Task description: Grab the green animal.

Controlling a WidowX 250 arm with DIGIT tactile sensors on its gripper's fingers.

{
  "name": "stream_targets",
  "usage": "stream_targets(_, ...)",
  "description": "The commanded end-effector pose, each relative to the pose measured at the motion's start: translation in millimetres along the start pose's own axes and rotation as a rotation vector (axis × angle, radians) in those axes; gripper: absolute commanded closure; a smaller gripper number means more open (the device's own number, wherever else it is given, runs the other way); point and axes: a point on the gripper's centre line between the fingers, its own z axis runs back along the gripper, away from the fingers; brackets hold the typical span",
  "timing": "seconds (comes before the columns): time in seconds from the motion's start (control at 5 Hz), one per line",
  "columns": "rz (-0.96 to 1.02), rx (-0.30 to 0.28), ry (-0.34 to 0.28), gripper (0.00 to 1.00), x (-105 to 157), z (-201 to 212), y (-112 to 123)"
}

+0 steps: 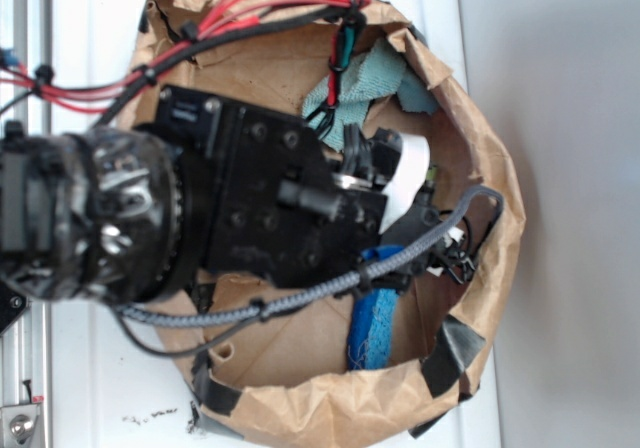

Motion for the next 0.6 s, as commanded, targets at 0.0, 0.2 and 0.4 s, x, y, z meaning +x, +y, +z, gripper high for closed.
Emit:
stream_targets(0.0,-0.082,-0.091,-0.123,0.0,-10,-3,-7)
stream_targets(0.2,-0.081,-0.053,-0.146,0.0,-12,-12,-8)
stream_targets(0.4,-0.073,-0.028,-0.157,0.0,-11,-17,-11)
